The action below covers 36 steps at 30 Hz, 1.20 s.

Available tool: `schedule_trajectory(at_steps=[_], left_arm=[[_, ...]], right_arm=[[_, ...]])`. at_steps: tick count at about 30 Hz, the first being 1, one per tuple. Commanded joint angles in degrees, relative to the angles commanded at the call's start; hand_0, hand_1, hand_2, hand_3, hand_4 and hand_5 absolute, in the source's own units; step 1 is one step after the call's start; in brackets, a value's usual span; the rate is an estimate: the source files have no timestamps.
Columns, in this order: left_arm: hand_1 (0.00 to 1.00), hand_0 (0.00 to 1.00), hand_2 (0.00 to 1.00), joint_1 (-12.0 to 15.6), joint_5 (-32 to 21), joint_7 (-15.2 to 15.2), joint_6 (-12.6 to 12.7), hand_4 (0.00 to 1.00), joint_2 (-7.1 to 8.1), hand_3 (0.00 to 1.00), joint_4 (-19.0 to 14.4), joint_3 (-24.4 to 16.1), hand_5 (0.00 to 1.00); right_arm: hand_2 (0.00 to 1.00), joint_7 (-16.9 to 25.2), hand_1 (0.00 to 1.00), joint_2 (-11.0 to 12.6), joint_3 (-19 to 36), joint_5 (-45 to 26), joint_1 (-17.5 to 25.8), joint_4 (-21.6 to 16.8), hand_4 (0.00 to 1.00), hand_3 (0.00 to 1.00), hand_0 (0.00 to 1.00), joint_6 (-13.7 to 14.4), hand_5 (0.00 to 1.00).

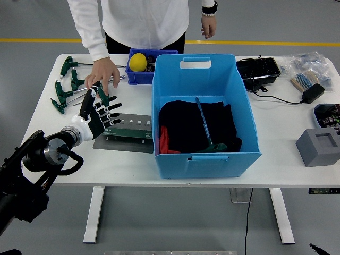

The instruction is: Lift tool from toolbox,place it in box,lift tool from toolbox,place it in box

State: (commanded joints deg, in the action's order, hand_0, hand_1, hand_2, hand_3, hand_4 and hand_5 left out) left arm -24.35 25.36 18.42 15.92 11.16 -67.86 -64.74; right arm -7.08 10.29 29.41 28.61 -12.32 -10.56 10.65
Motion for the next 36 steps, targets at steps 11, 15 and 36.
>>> schedule_trajectory(at_steps=[11, 15, 36], left_arm=[[0.318, 0.259, 0.511, -2.13, -2.56, -0.75, 1.12, 0.858, 1.92, 0.601, -5.89, 0.58, 0.998], [0.316, 0.259, 0.509, -4.28, -3.46, -0.77, 1.41, 0.859, 3.17, 0.597, -8.44, 2.30, 0.998], [0.318, 0.259, 0.508, -23.04, -7.93, -0.36, -1.53, 0.861, -0.67, 0.592, -6.29, 23.29, 0.998]], right_arm=[[0.670, 0.00, 0.602, 0.09, 0.18, 0.19, -0.02, 0.02, 0.827, 0.567, 0.620, 0.03, 0.686], [0.670, -0.01, 0.602, 0.18, 0.28, 0.28, -0.03, 0.03, 0.828, 0.566, 0.621, 0.06, 0.686], [0.670, -0.55, 0.602, 0.51, 1.06, 1.93, -0.02, -0.20, 0.828, 0.566, 0.620, 0.04, 0.685]])
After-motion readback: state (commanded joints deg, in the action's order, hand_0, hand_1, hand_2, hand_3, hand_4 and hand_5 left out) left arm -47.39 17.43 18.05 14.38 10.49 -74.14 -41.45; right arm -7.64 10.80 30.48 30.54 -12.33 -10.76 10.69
